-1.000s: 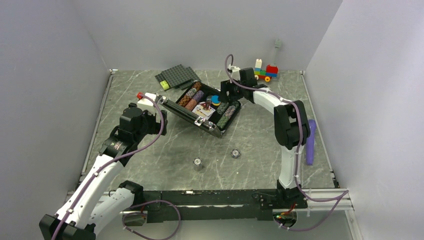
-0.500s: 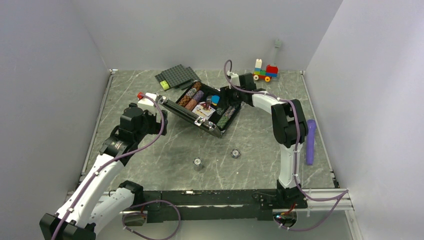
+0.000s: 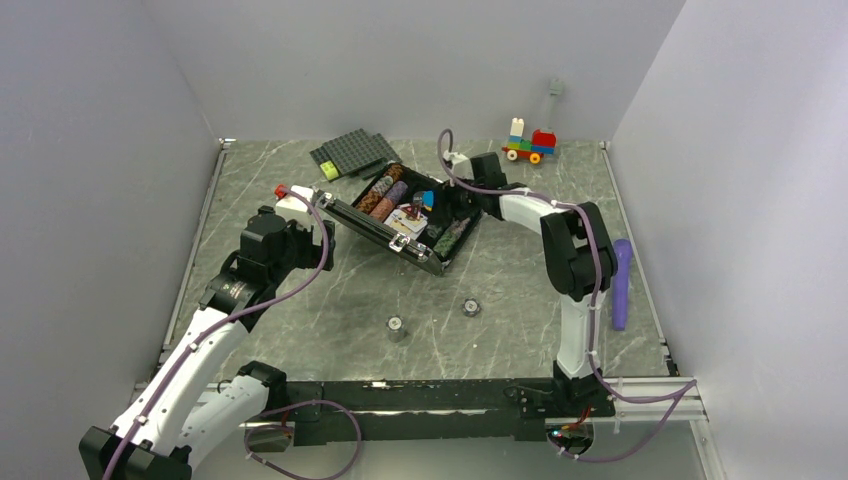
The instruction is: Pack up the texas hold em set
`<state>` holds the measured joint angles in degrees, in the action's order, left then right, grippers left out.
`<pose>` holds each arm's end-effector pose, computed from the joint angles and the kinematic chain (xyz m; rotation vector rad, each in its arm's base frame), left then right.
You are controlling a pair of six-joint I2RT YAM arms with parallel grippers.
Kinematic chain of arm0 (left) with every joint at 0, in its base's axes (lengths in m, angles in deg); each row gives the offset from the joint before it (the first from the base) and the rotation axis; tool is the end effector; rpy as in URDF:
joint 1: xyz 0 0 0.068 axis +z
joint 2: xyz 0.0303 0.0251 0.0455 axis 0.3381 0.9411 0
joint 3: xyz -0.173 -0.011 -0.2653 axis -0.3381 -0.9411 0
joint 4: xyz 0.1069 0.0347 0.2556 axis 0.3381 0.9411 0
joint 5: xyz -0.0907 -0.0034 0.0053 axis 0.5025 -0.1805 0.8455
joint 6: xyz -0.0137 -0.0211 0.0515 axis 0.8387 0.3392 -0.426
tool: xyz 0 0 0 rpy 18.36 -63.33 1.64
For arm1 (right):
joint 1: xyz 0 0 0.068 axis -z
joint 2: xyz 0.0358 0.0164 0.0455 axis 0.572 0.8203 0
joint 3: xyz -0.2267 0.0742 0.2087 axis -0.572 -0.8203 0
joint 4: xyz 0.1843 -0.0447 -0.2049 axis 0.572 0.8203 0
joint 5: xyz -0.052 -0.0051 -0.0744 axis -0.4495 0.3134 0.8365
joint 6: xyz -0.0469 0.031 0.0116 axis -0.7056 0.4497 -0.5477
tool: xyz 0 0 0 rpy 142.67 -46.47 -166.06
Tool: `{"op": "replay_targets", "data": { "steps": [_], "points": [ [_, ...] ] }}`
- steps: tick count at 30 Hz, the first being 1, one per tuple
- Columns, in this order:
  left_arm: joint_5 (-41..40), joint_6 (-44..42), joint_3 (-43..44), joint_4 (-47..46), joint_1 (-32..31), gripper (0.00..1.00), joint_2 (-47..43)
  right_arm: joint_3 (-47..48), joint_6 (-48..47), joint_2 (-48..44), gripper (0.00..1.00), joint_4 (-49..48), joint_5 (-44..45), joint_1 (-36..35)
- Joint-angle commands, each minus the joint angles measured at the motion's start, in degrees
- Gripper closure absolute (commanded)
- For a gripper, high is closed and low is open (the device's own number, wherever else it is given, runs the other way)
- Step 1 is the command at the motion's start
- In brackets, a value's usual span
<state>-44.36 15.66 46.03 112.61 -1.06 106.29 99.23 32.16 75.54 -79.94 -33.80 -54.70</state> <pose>0.1696 -0.0591 0.3417 0.2165 1.9971 -0.1471 0.4522 0.1857 0.1959 -0.6598 2.2289 0.8265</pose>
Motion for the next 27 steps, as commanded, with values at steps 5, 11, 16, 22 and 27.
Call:
{"op": "replay_targets", "data": {
  "steps": [5,11,16,22,27],
  "points": [
    [0.98,0.01,0.27,-2.57,0.21,0.0,-0.31,4.08,-6.44,-0.28,0.3,8.06,0.49,-4.97],
    [0.88,-0.12,0.27,-2.56,0.16,0.01,-0.48,2.73,-6.22,-1.83,0.31,8.47,-1.76,-6.19],
    [1.01,-0.03,0.27,-2.44,0.21,0.01,-0.53,2.88,-6.85,-2.44,0.31,10.83,-3.74,-7.66],
    [0.88,-0.03,0.21,-2.45,0.17,0.01,-0.9,4.72,-4.31,-2.91,0.3,12.04,2.45,-7.79],
    [1.03,-0.12,0.02,-2.67,0.17,0.01,-1.55,6.29,-2.33,-5.56,0.2,12.05,4.46,-6.72]
  ]
}}
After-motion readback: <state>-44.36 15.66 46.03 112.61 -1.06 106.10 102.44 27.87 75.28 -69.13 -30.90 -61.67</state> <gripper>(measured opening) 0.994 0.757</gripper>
